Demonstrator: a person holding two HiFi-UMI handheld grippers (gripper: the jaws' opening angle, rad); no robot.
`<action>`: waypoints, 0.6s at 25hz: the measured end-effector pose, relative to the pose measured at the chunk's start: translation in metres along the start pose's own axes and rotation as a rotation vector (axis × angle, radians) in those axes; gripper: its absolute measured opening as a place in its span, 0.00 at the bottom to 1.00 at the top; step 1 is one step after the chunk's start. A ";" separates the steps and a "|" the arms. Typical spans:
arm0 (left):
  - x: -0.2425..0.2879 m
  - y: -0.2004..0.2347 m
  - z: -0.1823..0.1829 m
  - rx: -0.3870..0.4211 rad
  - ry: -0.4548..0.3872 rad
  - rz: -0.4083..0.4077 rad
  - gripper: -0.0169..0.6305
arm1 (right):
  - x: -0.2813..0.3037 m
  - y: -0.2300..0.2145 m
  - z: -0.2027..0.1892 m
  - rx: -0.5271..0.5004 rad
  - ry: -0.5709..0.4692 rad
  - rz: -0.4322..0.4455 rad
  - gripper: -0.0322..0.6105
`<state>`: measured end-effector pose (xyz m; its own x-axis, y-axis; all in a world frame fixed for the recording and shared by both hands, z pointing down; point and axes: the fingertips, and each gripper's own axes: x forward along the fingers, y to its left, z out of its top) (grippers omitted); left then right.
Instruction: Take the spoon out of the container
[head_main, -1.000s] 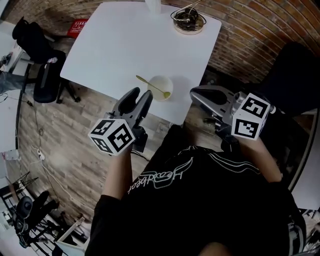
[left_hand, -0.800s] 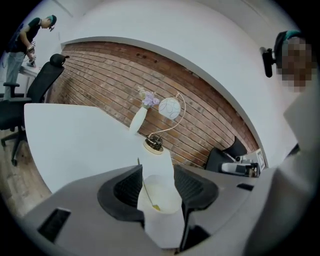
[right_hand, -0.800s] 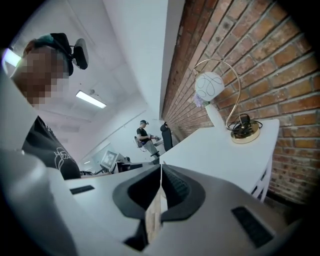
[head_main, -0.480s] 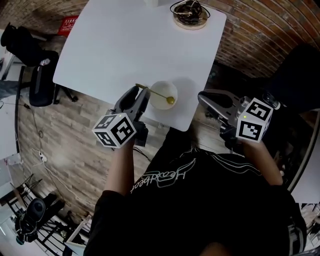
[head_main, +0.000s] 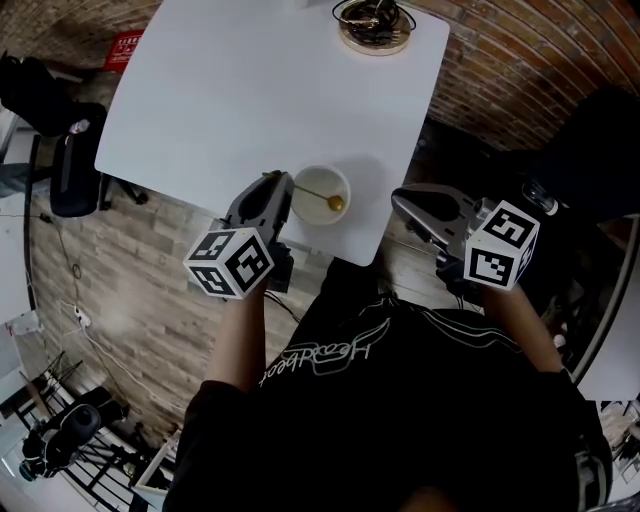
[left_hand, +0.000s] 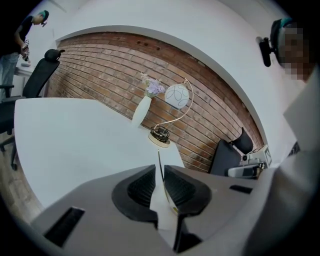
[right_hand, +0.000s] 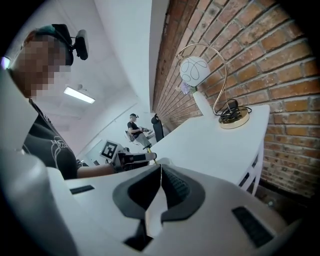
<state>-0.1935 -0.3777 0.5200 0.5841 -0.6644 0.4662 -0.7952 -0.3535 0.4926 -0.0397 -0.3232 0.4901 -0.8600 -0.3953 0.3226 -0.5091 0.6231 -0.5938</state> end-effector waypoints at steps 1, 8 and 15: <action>0.000 0.000 0.000 0.001 0.002 0.003 0.10 | 0.000 -0.001 -0.001 0.005 -0.001 0.001 0.05; -0.003 -0.006 -0.001 -0.004 -0.005 -0.009 0.05 | -0.004 -0.004 -0.006 0.002 -0.005 -0.008 0.05; -0.008 -0.014 0.001 -0.020 -0.038 -0.008 0.04 | -0.010 -0.003 -0.015 -0.024 0.009 -0.013 0.05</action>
<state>-0.1871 -0.3680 0.5089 0.5839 -0.6862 0.4338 -0.7865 -0.3459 0.5116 -0.0301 -0.3105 0.4997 -0.8536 -0.3972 0.3371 -0.5208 0.6342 -0.5714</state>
